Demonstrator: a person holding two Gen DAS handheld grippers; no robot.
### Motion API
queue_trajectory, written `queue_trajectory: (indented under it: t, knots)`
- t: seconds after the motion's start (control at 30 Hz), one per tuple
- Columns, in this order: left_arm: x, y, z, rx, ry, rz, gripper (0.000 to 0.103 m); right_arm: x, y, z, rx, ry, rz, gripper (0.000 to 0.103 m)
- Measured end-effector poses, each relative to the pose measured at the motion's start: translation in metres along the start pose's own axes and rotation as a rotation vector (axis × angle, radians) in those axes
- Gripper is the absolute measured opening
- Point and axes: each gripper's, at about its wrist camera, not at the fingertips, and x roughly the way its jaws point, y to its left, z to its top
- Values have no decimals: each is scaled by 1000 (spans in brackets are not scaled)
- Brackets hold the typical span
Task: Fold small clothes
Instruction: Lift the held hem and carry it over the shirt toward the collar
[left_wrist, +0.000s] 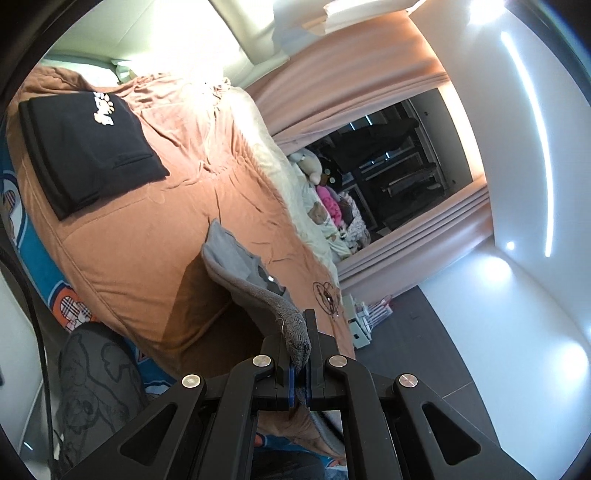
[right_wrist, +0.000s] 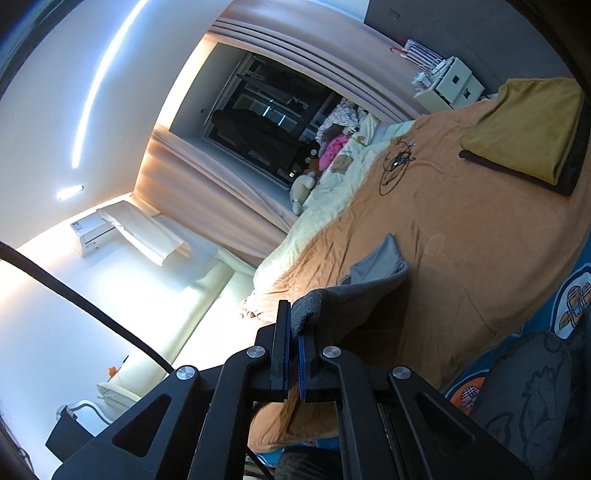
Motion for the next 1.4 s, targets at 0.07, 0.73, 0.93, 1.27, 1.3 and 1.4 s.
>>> queue_trajectory:
  t: [0.07,0.73,0.93,1.27,1.3,1.4]
  knots:
    - [-7,-2,-1,11,-11,0,3,1,-1,0,-9,-5,6,0]
    - [86,15,51,36,39,96,3,112,-26,65,-36,62,-56,0]
    - [137,13,79,49,47,119,3,171,-29,92,-63,85,-86,0]
    - [228,36,118,14,89,197,3,255,-28,119,-77,151,-173,0]
    - [236,38,121,13,92,206,3,265,-29,121,-74,160,-185,0]
    - [265,49,128,9,107,241,3,287,-35,126,-58,181,-213,0]
